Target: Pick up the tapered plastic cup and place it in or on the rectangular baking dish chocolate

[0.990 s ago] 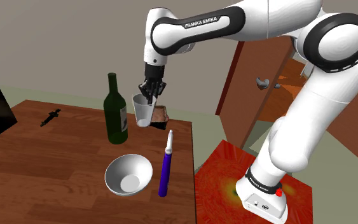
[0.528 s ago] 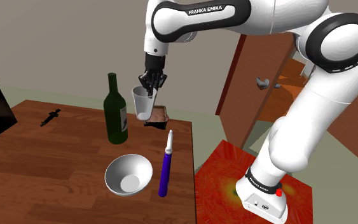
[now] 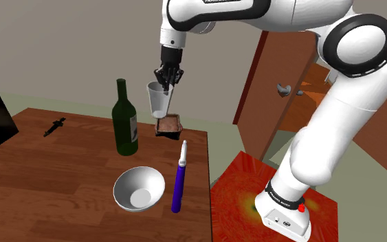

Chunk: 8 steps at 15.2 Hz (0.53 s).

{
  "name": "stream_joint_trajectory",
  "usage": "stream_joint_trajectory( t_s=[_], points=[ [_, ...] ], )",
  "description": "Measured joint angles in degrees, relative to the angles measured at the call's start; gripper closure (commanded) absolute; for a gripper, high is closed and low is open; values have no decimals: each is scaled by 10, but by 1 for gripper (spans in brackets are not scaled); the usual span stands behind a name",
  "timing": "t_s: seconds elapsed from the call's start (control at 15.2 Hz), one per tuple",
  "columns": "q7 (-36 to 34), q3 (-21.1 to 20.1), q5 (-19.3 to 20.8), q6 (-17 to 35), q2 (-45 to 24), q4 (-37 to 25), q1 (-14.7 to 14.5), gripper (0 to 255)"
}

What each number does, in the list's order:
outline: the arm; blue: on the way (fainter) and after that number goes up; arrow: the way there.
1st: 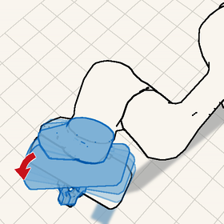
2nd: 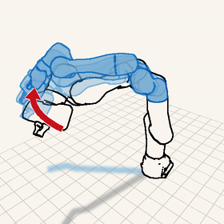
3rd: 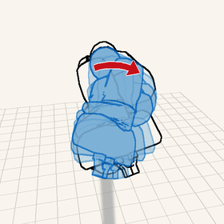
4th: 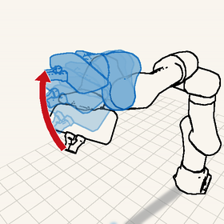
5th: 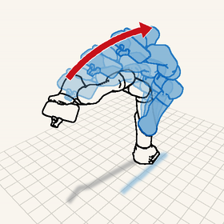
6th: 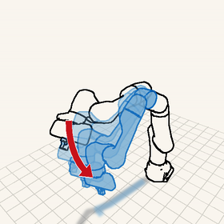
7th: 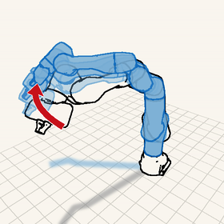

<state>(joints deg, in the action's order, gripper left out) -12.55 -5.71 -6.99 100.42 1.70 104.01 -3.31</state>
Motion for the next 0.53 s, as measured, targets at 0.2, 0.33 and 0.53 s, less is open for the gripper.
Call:
stream_joint_trajectory(
  t_s=[0.2,0.33,0.53],
  points=[
    [37,20,3,-22,-19,-36,20,255],
    [57,31,5,-33,-38,-64,30,255],
    [87,47,7,-62,-64,-116,48,255]
  ],
)
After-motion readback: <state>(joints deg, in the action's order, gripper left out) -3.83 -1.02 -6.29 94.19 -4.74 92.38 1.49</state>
